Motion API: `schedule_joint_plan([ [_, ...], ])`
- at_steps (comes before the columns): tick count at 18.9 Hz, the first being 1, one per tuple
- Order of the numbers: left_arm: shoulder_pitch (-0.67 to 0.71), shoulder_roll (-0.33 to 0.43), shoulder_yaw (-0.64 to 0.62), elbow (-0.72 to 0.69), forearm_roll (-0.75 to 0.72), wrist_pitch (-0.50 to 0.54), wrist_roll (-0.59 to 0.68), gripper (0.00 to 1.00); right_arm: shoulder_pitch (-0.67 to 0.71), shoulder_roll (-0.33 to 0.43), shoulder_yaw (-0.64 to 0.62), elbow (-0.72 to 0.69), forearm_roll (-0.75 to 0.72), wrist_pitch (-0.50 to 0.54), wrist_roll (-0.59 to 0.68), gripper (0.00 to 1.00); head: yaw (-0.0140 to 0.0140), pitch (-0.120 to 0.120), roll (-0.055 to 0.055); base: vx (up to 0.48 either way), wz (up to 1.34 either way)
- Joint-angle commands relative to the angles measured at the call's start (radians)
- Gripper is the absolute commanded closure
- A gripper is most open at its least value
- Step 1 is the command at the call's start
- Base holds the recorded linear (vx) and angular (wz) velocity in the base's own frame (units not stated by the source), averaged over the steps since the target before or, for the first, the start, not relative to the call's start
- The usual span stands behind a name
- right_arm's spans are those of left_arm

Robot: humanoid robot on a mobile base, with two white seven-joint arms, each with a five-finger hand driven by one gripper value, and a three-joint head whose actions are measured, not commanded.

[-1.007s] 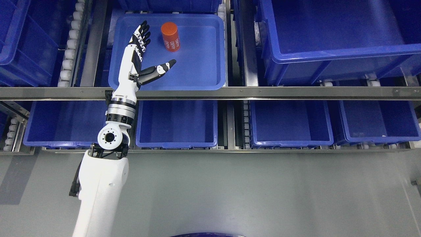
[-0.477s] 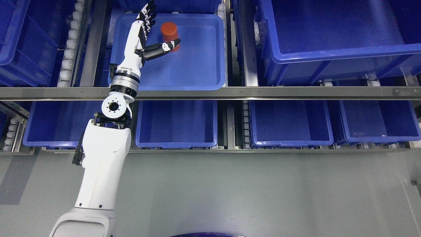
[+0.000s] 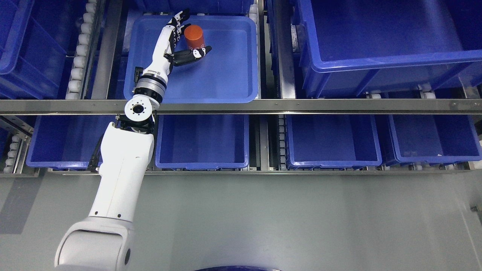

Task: Grab orange capacitor from left shelf to right desk
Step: 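Close the left hand fingers around the orange capacitor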

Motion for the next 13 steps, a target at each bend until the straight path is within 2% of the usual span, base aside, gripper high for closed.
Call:
schedule_joint_plan([
  [1,-0.042,0.017,-0.009,0.164,-0.007,-0.004,-0.009,0.25,0.014,-0.017,-0.011,-0.034,0.000,-0.001,0.001,0.00,0.0000,0.000,0.000,0.000,0.00],
  [8,-0.036,0.017,0.026,0.172,-0.003,-0.077,-0.041,0.68,0.014,-0.017,-0.011,-0.034,0.000,-0.001,0.001,0.00,0.0000,0.000,0.000,0.000,0.00],
  [10,-0.033,0.017,0.051,0.173,-0.003,-0.112,-0.044,0.88,0.014,-0.017,-0.011,-0.034,0.000,-0.001,0.001,0.00,0.0000,0.000,0.000,0.000,0.00],
  [12,-0.030,0.017,0.063,0.182,-0.001,-0.149,-0.044,0.98,0.014,-0.017,-0.011,-0.034,0.000,-0.001,0.001,0.00,0.0000,0.000,0.000,0.000,0.00],
  [13,-0.024,0.017,0.065,0.184,-0.001,-0.163,-0.046,1.00,0.014,-0.017,-0.011,-0.034,0.000,-0.001,0.001,0.00,0.0000,0.000,0.000,0.000,0.00],
])
